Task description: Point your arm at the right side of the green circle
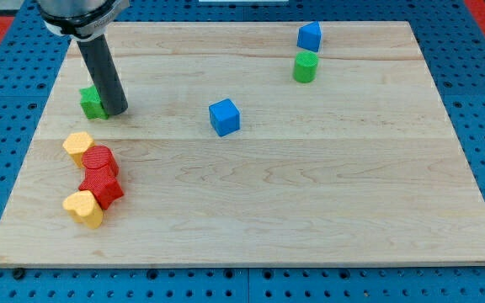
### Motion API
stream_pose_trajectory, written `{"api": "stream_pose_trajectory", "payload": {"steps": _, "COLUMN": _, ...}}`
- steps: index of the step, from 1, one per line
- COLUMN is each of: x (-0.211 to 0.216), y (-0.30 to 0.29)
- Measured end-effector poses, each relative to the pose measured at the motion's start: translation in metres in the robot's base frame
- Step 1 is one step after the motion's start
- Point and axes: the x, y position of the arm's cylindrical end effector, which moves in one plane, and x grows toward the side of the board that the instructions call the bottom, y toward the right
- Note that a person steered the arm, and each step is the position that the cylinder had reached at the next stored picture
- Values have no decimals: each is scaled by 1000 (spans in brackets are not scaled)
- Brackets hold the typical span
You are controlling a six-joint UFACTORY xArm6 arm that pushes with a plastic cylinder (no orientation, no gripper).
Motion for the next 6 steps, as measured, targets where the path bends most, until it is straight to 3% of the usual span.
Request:
{"api": "stream_pose_trajectory", "payload": {"steps": 1, "x": 0, "y": -15}}
{"api": "stream_pose_trajectory", "payload": {"steps": 2, "x": -20, "y": 36}}
{"api": "stream_pose_trajectory", "payload": {"steps": 4, "x": -13, "y": 209}}
{"api": "stream_pose_trajectory", "payload": {"steps": 5, "x": -30, "y": 316}}
{"api": "stream_pose_trajectory", "payload": {"steps": 6, "x": -56, "y": 380}}
